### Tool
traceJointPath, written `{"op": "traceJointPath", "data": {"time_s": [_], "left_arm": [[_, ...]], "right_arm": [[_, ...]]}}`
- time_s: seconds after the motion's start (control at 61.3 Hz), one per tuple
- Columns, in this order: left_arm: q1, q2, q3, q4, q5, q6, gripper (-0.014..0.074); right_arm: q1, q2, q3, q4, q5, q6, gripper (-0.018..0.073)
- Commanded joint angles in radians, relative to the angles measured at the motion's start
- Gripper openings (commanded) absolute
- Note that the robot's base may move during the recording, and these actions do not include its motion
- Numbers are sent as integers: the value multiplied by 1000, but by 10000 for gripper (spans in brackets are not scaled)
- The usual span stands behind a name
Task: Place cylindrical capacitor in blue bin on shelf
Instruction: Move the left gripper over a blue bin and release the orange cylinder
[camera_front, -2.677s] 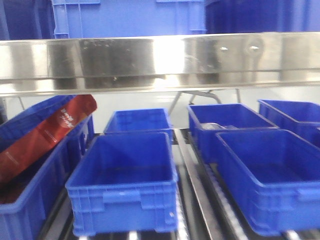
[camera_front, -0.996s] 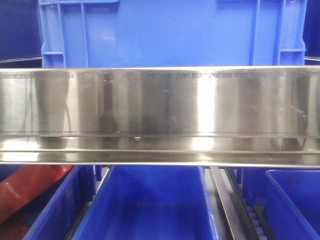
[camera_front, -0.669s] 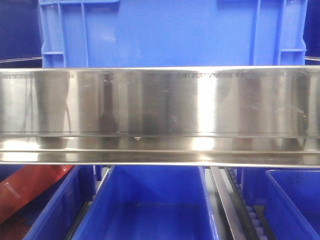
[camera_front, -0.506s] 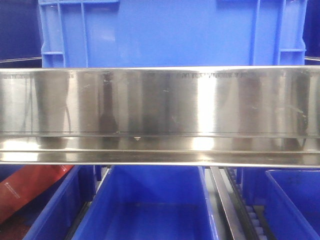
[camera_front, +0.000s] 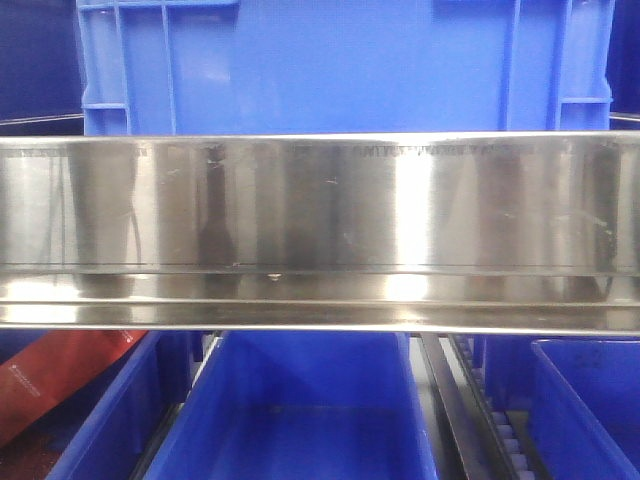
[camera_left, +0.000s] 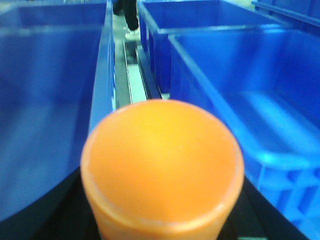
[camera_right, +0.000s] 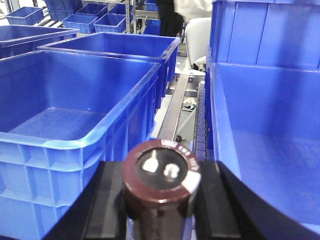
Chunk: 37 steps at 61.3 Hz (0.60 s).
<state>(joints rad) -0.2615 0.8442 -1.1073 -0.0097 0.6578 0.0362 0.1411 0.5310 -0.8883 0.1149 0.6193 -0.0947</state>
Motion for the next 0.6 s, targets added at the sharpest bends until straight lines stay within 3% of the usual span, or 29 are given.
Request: {"op": "traceJointPath", "data": {"time_s": [0.0,0.098,0.375,0.588], "left_arm": [[-26,58,-97,-10,14,71,-111],[-85,145,-224,-10,51,86,-111],[-341,478,-584,-3,115,92,-111],[-399,722,-737,-3,116,92,-111]], "right_arm": [[0,-6,1,-7,-30,-1,-162],[0,-6,1,-7,-30,-1,-162],[0,-6,1,-7,-30,-1,-162],[0,-6,1,-7,-46,-1,-162]]}}
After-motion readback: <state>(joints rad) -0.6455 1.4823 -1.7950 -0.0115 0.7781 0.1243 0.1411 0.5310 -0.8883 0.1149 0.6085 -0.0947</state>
